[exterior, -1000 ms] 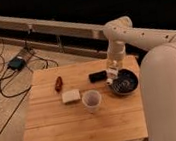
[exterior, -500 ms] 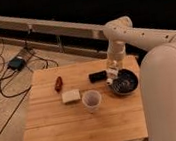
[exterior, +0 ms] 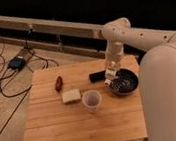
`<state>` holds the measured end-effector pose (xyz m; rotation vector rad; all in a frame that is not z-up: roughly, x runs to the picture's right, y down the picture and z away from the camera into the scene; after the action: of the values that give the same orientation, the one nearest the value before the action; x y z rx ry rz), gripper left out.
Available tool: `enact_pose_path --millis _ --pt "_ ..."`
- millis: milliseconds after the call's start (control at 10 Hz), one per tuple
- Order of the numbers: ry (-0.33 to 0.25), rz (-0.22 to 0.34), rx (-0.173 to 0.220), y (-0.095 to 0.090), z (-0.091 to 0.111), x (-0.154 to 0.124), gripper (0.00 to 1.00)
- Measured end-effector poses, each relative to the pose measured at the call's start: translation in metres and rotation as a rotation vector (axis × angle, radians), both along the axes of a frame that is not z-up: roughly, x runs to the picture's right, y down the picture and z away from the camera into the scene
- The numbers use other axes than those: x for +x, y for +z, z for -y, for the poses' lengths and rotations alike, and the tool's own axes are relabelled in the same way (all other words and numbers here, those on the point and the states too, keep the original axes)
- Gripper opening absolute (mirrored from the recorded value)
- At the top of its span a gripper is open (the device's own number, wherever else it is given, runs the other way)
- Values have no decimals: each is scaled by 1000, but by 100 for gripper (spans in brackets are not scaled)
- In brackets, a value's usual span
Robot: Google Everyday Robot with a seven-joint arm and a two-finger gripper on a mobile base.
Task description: Place the bottle in the ceramic bowl
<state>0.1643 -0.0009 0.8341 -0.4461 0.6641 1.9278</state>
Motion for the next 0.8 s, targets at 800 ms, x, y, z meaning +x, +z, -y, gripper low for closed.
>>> enact_pose_path --millis 800 --pt "6 -35 -16 -3 -12 18 4"
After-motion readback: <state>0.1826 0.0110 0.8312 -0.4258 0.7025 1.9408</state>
